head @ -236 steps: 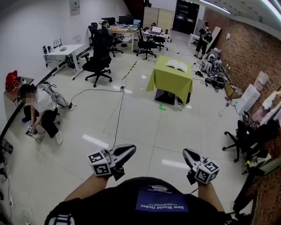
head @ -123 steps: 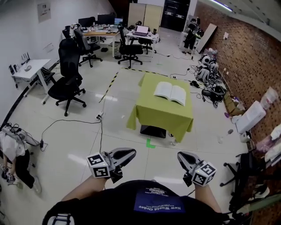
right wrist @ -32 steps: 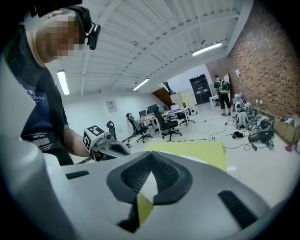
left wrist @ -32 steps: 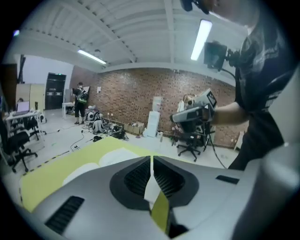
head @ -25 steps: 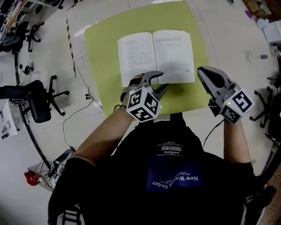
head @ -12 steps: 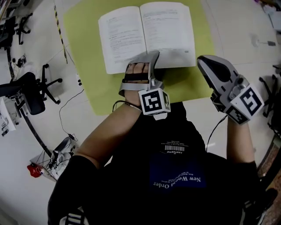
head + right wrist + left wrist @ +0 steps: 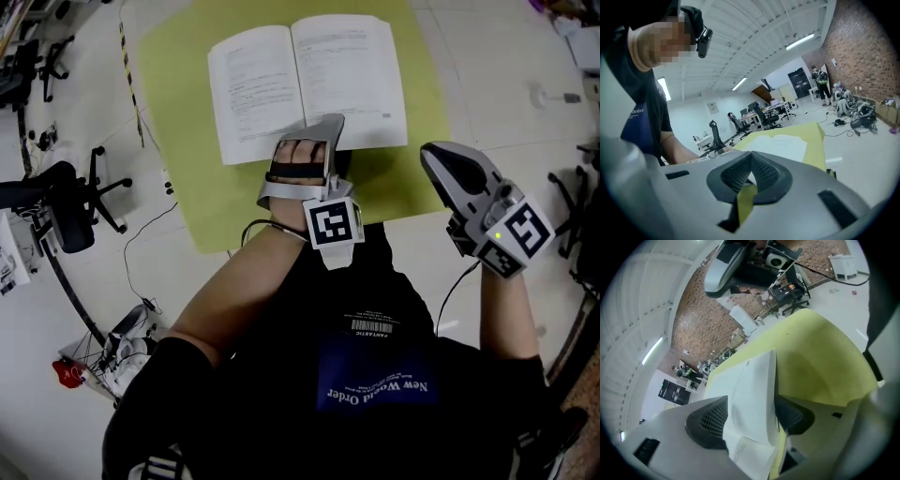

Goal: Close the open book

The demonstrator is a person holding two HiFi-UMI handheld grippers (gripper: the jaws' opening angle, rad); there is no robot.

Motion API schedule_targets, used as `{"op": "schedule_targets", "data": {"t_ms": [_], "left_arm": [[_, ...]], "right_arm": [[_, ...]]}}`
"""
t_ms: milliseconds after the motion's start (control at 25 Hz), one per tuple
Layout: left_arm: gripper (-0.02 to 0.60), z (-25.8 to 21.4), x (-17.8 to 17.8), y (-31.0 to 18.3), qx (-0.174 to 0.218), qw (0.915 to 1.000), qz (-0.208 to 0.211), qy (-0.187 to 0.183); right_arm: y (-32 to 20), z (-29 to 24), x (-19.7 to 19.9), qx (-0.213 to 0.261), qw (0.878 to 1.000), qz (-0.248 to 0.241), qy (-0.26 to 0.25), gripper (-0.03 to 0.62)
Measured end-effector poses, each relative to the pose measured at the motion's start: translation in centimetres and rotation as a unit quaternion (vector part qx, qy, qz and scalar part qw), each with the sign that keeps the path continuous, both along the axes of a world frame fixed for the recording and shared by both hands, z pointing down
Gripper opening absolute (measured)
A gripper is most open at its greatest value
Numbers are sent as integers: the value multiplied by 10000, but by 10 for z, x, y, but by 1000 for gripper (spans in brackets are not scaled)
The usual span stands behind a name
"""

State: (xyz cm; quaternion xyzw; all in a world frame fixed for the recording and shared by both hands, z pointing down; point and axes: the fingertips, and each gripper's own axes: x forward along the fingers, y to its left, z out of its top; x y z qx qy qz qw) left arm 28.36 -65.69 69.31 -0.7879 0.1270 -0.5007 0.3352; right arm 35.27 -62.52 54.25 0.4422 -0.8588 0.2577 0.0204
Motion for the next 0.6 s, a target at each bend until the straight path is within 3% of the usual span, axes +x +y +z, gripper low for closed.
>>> {"op": "schedule_targets", "data": {"t_ms": [80, 160, 280, 400, 520, 600], "left_arm": [[304, 0, 2, -1, -128, 9998, -81, 137], [271, -7, 1, -2, -385, 9971, -275, 600], [207, -20, -10, -1, -807, 9857, -629, 1339], [184, -28, -17, -2, -1186, 9716, -927, 1824], [176, -34, -23, -3, -1669, 9490, -1262, 2357], [176, -39, -27, -5, -2109, 9230, -1534, 2828]], "right_arm": [[4, 2, 2, -40, 10000, 32, -9, -15], [8, 3, 3, -79, 9999, 67, -36, -15], [12, 3, 2, -148, 9998, 89, -136, -15], [13, 3, -3, -145, 9998, 44, -120, -15], [13, 3, -9, -158, 9998, -17, -107, -15], [11, 2, -13, -152, 9998, -80, -97, -15]]}}
